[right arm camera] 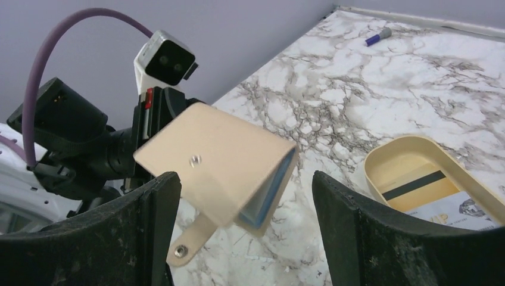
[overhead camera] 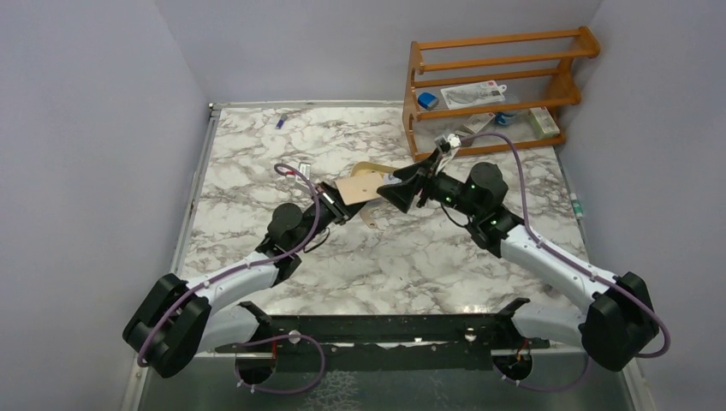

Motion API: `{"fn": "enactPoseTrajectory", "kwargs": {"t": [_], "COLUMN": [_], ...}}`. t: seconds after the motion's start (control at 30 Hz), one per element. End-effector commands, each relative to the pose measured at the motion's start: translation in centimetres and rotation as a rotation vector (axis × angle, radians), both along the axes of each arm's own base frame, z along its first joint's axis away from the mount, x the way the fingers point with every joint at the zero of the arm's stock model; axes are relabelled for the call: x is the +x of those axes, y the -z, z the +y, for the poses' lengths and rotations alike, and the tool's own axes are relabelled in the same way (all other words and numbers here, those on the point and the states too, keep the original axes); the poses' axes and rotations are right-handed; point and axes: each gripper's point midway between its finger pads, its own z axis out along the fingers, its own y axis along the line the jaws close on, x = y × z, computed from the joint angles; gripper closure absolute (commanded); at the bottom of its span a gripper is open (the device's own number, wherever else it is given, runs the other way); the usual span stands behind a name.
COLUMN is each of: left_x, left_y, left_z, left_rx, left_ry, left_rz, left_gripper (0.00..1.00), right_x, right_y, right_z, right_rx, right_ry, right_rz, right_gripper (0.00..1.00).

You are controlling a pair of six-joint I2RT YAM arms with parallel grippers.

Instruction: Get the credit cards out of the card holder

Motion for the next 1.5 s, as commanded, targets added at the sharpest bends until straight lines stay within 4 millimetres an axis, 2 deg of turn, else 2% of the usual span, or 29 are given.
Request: {"fn": "enactPoseTrajectory", "kwargs": {"t": [0.0,0.13,0.2,0.27,0.37,0.5,0.63,0.73,0.8,0.93,1.1,1.23,1.33,1.47], "left_x": [0.2,-1.8,-2.7,-3.0,-2.9,-2.7,-2.1,-1.5,-1.5,-1.7,-2.7,-4.2,-5.1,-5.0], "left_y": [1.9,4.8,6.3,7.5,8.5,10.5,13.8,16.6,17.4,17.2,17.5,18.4,18.6,18.4], "left_z": [-1.1,-2.9,-3.3,-2.8,-1.5,-0.5,0.6,2.6,3.2,1.7,0.3,-1.1,-2.7,-3.1], "left_rx": [0.12,0.157,0.161,0.151,0.137,0.154,0.234,0.368,0.443,0.467,0.447,0.477,0.482,0.474], "left_ry": [0.008,0.061,0.067,0.036,-0.025,-0.087,-0.184,-0.341,-0.4,-0.358,-0.295,-0.219,-0.123,-0.106], "left_rz": [0.038,0.112,0.16,0.212,0.252,0.356,0.521,0.701,0.796,0.868,0.969,1.092,1.147,1.143], "left_gripper": [1.0,1.0,1.0,1.0,1.0,1.0,1.0,1.0,1.0,1.0,1.0,1.0,1.0,1.0], "right_x": [1.7,3.1,3.6,3.8,2.9,0.7,-2.5,-5.3,-6.6,-7.0,-7.0,-7.4,-8.1,-8.3], "right_y": [-0.5,-0.3,-0.3,-0.3,-0.4,1.1,3.4,5.4,6.6,7.5,6.7,6.7,7.8,7.1], "right_z": [1.0,2.3,2.3,1.8,0.9,-0.4,-1.3,-0.9,-0.5,-0.6,-0.2,0.6,0.6,1.0], "right_rx": [0.024,0.055,0.068,0.071,0.055,-0.004,-0.018,0.024,0.047,0.033,0.048,0.157,0.272,0.327], "right_ry": [0.035,0.028,0.059,0.091,0.11,0.107,0.078,-0.004,-0.049,-0.03,-0.05,-0.094,-0.124,-0.16], "right_rz": [0.047,0.103,0.123,0.124,0.133,0.22,0.375,0.55,0.644,0.678,0.693,0.778,0.866,0.901], "right_gripper": [0.15,0.15,0.15,0.15,0.15,0.14,0.14,0.15,0.15,0.16,0.15,0.13,0.13,0.14]}}
